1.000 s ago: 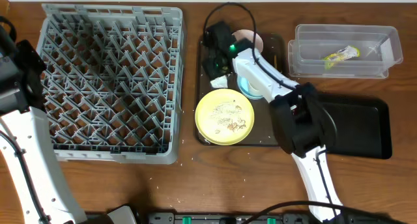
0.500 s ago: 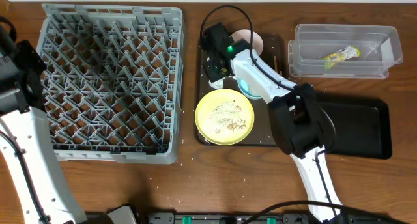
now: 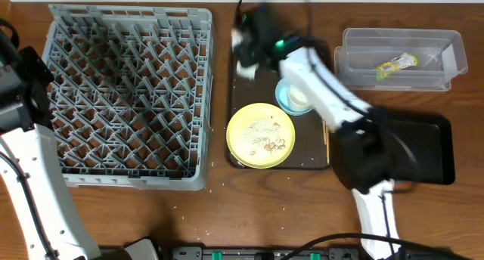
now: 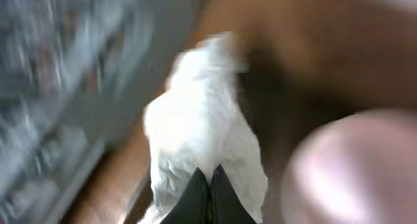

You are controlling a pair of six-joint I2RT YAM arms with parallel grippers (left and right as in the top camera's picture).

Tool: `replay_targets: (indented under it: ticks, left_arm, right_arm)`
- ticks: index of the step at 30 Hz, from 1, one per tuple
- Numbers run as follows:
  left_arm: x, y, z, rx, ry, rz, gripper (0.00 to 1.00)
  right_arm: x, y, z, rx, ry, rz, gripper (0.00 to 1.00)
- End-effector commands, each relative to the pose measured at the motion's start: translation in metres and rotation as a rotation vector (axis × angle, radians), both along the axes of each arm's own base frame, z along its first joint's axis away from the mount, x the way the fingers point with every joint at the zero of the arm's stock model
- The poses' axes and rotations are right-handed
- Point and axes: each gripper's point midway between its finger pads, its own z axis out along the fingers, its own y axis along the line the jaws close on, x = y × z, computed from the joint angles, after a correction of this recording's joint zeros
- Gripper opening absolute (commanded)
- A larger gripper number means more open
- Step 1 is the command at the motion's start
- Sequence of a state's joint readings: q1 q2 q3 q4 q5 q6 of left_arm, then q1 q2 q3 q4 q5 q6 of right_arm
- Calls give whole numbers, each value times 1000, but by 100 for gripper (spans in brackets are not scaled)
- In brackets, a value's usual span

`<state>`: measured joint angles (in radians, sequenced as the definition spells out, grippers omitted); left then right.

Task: Sort waste into correct bins and load items into the dishwasher
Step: 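Carry the tissue to the clear bin, drop it, and retract right arm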

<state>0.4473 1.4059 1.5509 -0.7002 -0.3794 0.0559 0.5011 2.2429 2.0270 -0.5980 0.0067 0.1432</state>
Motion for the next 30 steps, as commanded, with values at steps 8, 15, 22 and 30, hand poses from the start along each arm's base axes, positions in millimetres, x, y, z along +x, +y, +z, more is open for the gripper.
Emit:
replay_targets:
  ticks: [8,15,22,30]
  left_arm:
    - [1,2,6,2,-15,9,94]
    - [1,2,6,2,-15,9,94]
    - [1,2,6,2,-15,9,94]
    - [1,2,6,2,-15,9,94]
  right_arm:
    - [37,-197,109,168,-150,-767,1]
    - [-1,-301,71,270,30,-1272,1]
    - [-26,-366,56,267,95,-1474,1]
    - [-32,-397,53,267,93,-1536,19]
